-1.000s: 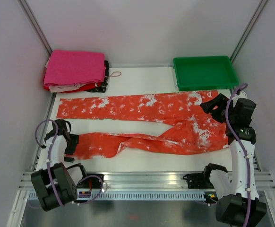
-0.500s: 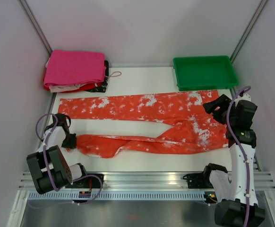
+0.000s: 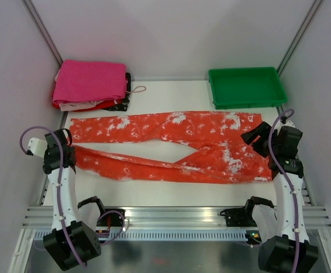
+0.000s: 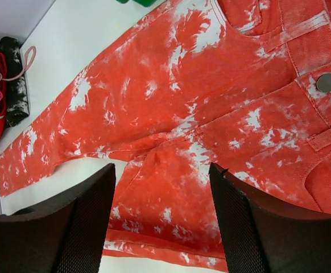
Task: Fold and stack the trousers
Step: Flatten the trousers out
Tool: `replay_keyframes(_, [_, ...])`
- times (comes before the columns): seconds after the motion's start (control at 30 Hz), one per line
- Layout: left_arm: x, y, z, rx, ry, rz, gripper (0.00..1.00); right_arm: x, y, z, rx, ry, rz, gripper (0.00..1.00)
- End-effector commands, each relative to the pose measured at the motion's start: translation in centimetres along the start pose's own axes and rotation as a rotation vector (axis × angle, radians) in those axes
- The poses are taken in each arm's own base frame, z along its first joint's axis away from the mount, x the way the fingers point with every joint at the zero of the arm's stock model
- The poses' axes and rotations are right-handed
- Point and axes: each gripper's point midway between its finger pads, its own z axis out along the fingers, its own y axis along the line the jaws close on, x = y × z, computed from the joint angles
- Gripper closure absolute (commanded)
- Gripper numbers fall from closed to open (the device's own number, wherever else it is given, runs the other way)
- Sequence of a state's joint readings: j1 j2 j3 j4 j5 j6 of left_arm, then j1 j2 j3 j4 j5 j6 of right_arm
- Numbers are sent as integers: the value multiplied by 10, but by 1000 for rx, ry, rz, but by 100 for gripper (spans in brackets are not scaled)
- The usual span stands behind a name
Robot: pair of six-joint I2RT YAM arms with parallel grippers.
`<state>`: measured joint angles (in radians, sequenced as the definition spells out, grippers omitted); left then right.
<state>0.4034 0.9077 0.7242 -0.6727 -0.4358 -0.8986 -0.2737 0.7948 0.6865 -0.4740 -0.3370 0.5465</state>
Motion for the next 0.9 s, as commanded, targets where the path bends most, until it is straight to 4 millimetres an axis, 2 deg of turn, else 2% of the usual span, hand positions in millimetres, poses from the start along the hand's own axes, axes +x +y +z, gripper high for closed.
replay_keyframes(0.0, [-18, -49, -7, 254, -53, 84, 98, 7, 1, 0, -25, 17, -27, 27])
replay_keyframes(0.03, [-21, -61, -8, 312, -68, 75, 98, 8, 1, -1, -28, 21, -29, 27])
replay_keyframes(0.07, [-17, -67, -13, 365, -59, 80, 98, 12, 0, 0, -30, 32, -34, 27])
replay_keyframes(0.17, [-25, -89, -29, 506, -73, 89, 98, 19, 3, 0, -64, 56, -35, 27])
replay_keyframes(0.23, [-26, -97, -33, 561, -70, 102, 98, 30, 17, -1, -159, 99, -31, 28])
replay_keyframes(0.27, [-24, -108, -39, 634, -59, 117, 98, 37, 17, 1, -188, 117, -27, 28])
replay_keyframes(0.33, [-20, -115, -45, 696, -41, 129, 92, 49, 22, 0, -242, 166, -28, 30])
replay_keyframes(0.37, [-13, -117, -47, 736, -12, 122, 78, 56, 20, 1, -247, 187, -33, 30])
replay_keyframes(0.4, [-10, -116, -48, 743, 6, 113, 23, 60, 18, 0, -242, 199, -42, 31])
replay_keyframes(0.43, [-6, -114, -48, 736, 29, 104, 3, 63, 16, 0, -238, 209, -59, 31])
replay_keyframes(0.53, [5, -88, -47, 579, 130, 92, 0, 67, 17, -4, -242, 228, -65, 31])
replay_keyframes(0.57, [-10, -83, -51, 519, 101, 78, 0, 67, 19, -4, -247, 228, -64, 31])
replay_keyframes(0.6, [-2, -67, -51, 437, 144, 92, 0, 70, 21, -4, -254, 236, -63, 31])
replay_keyframes(0.63, [-5, -61, -55, 403, 146, 95, 0, 70, 22, -3, -258, 236, -61, 31])
replay_keyframes(0.67, [-24, -56, -61, 353, 88, 84, 0, 71, 23, 0, -262, 246, -62, 31])
replay_keyframes(0.7, [-23, -45, -65, 305, 96, 93, 0, 73, 23, 1, -263, 252, -64, 31])
replay_keyframes(0.77, [-32, -43, -75, 325, 47, 90, 0, 73, 24, 4, -268, 262, -70, 31])
replay_keyframes(0.83, [-29, -49, -79, 379, 51, 91, 0, 75, 24, 9, -263, 285, -66, 31])
replay_keyframes(0.87, [-13, -53, -78, 416, 118, 91, 0, 75, 24, 12, -267, 289, -70, 31])
